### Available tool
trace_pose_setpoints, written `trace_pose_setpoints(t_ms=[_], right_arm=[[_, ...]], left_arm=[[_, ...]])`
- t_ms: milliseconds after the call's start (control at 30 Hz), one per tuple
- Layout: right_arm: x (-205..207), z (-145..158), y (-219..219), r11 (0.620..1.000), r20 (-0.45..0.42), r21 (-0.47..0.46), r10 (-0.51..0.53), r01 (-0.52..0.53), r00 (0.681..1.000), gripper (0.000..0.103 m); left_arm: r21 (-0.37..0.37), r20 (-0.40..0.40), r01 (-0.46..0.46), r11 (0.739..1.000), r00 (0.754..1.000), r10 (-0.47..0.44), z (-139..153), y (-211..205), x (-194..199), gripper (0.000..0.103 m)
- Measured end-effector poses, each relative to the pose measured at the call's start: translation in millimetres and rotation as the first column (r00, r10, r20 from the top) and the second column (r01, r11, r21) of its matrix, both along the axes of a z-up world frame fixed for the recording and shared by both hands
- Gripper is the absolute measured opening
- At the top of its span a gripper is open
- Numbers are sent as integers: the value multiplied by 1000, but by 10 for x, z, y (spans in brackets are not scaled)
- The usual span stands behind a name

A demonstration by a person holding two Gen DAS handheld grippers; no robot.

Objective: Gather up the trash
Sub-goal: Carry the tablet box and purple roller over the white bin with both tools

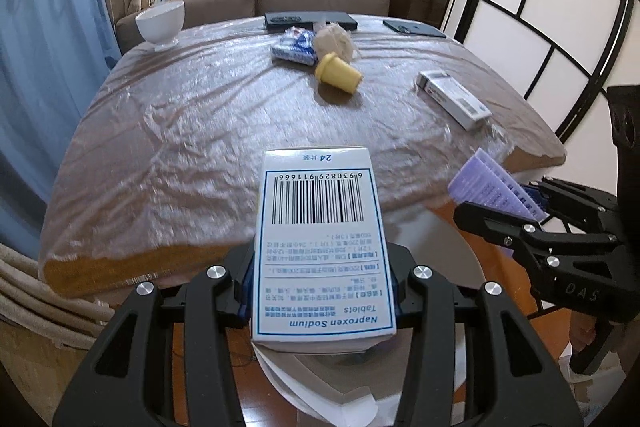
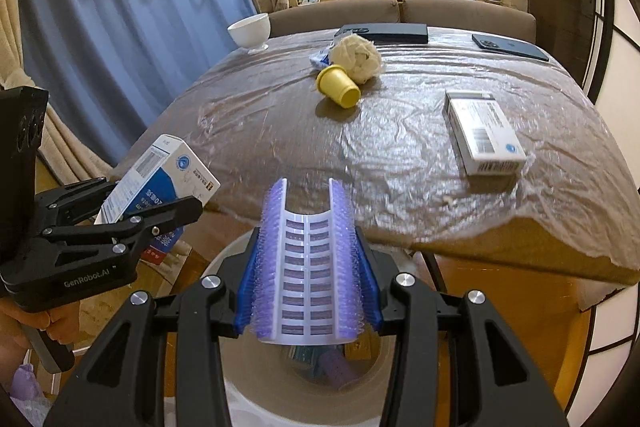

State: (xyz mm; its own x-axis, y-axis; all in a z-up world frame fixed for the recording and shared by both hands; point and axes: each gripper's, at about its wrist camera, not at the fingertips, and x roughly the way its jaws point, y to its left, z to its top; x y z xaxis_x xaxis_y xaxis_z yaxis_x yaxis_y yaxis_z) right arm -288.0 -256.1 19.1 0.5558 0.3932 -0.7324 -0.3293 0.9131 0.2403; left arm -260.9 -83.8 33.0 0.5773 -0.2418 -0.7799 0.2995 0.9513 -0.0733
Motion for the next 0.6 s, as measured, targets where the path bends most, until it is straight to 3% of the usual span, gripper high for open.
trace_pose_setpoints(t_ms=[600], right_arm=[[-158, -196, -66, 998, -43, -44, 39, -41, 998, 42]], left_arm=[[62, -75, 52, 997, 996, -47, -329, -213, -250, 48]])
